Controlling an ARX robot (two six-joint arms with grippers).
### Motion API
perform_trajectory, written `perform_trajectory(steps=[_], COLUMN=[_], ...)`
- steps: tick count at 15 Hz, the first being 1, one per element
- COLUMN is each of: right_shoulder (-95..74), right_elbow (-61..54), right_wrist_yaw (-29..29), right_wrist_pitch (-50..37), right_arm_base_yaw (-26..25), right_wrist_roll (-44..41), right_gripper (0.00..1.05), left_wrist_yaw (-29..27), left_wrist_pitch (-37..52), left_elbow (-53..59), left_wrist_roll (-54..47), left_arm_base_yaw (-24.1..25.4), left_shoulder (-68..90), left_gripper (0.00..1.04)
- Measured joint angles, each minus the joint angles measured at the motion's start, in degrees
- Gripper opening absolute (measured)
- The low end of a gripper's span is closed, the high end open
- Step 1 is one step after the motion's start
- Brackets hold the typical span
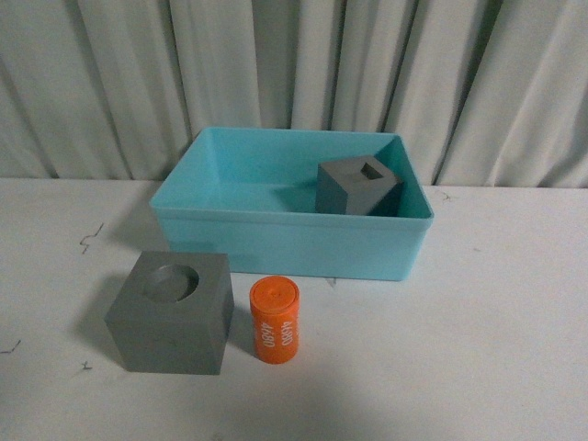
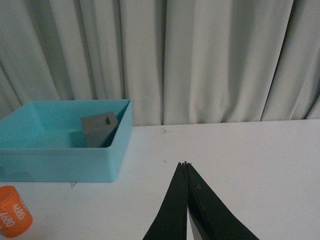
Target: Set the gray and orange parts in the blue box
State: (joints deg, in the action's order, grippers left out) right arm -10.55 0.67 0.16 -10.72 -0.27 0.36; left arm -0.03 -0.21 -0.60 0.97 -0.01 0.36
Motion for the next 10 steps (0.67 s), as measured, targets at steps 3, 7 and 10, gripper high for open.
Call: perform_trajectory(steps=[3, 7, 10], right_shoulder=[10.45, 10.34, 10.34], right_elbow=[0.02, 0.02, 0.02], right_wrist_yaw=[-0.09, -0.07, -0.07], right_wrist_pitch=[10.43, 10.97, 10.91], right_arm_base_yaw=[0.0, 0.0, 0.0], right_wrist_roll=[0.0, 0.0, -0.04], right_gripper=[0.02, 0.02, 0.35], left_wrist_yaw=[0.0, 0.02, 0.02], left_wrist_pitch=[-0.04, 0.04, 0.02], left_elbow=[0.0, 0.0, 0.02], left_wrist_roll=[0.0, -0.02, 0.0], left_arm_base_yaw=[0.0, 0.0, 0.0], left_shoulder=[0.0, 0.0, 0.0], left_gripper=[0.98, 0.98, 0.98])
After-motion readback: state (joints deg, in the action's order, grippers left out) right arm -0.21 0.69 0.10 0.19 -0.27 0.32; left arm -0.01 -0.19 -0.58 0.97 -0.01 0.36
